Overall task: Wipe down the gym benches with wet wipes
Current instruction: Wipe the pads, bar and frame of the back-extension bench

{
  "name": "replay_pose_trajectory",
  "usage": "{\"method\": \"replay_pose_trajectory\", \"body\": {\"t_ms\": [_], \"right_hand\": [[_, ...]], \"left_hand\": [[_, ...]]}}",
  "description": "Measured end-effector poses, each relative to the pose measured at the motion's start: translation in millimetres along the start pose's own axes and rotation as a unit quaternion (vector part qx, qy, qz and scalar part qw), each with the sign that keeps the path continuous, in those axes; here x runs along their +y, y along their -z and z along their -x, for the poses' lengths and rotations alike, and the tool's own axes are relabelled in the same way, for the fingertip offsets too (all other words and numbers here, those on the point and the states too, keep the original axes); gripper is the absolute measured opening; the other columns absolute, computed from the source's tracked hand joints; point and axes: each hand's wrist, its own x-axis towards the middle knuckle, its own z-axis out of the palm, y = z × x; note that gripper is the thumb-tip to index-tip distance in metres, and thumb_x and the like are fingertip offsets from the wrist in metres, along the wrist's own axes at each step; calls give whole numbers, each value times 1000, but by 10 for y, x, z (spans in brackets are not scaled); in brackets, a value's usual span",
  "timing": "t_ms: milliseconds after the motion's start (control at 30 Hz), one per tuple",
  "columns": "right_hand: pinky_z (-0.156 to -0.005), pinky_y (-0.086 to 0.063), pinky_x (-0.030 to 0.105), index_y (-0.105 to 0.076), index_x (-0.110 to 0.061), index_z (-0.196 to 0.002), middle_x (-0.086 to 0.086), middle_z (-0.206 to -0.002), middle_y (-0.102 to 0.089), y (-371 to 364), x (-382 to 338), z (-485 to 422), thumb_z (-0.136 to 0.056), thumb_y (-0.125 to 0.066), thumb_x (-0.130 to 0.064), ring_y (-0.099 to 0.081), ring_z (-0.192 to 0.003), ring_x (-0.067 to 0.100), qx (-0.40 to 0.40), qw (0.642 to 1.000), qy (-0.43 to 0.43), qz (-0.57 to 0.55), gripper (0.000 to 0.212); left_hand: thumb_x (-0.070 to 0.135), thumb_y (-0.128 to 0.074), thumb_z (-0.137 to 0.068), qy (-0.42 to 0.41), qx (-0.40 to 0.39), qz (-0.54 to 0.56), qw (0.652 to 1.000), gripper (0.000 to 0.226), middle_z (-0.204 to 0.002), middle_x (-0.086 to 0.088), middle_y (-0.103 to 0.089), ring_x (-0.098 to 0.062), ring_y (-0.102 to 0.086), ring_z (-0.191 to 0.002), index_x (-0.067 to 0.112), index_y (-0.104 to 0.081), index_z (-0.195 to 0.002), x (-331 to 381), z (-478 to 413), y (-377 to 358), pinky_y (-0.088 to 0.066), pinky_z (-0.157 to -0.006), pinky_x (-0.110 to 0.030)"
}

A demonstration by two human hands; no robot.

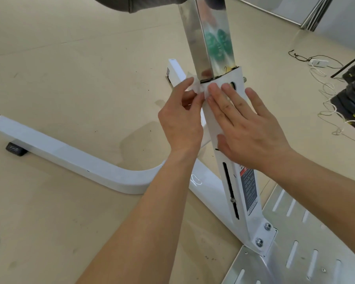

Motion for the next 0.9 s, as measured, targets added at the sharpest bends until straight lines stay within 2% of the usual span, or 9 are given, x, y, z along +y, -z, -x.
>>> {"method": "replay_pose_trajectory", "body": {"t_ms": [67, 233, 433, 533, 633, 767, 900], "right_hand": [[-124, -12, 51, -6, -4, -160, 12, -168, -2, 13, 33, -88, -93, -36, -30, -5, -155, 27, 8, 1000, 0, 6, 77], [-125, -9, 50, -2, -4, -160, 12, -168, 1, 19, 24, -66, -95, -33, -31, -2, -155, 27, 1, 1000, 2, 2, 77], [-124, -14, 53, -7, -7, -160, 13, -168, -5, -14, -57, 69, -95, -40, -30, -7, -155, 28, 13, 1000, -6, -5, 77], [-123, -18, 54, -8, -9, -161, 12, -168, -9, -15, -10, 24, -95, -35, -27, -11, -155, 29, 37, 999, 11, 16, 74], [-124, -15, 53, -4, -7, -160, 10, -168, -5, -7, 84, -37, -94, -35, -31, -9, -155, 29, 26, 999, 22, 31, 77], [-125, -12, 51, -3, -7, -160, 9, -169, -2, -7, 99, -14, -96, -33, -36, -7, -155, 29, 16, 999, 27, 26, 77], [-124, -15, 50, -6, -6, -160, 10, -169, -3, -59, 16, 303, -96, -36, -36, -8, -155, 27, -13, 999, 45, 26, 77]], "left_hand": [[16, -78, -86, -2, -13, 7, 1000, 18, -90, 7, -75, -2, -70, -82, 14, -77, -104, 15, -54, 2, -56, -84, -24], [15, -79, -85, -1, 5, 17, 1000, 8, -103, 6, -67, -3, -65, -97, 14, -79, -93, -44, -51, 12, -52, -78, -15], [9, -75, -86, 10, -18, 15, 1000, 9, -82, 9, -72, -3, -67, -76, 17, -73, -88, -1, 40, 11, -51, -73, -13], [9, -76, -84, 19, -25, 17, 999, 9, -86, 7, -73, -6, -69, -78, 18, -76, -86, 6, -12, 21, -54, -75, -19], [12, -78, -84, 12, -41, 17, 999, 11, -90, 5, -74, -7, -70, -85, 22, -78, -86, 10, -51, 31, -55, -79, -22], [14, -79, -83, 32, -52, 15, 998, 5, -87, 3, -75, -8, -71, -82, 16, -78, -88, -33, -75, 48, -57, -80, -26], [15, -79, -84, 46, -99, -20, 994, 4, -87, 5, -73, 0, -67, -79, 15, -76, -87, -141, 125, 82, -51, -75, -13]]}}
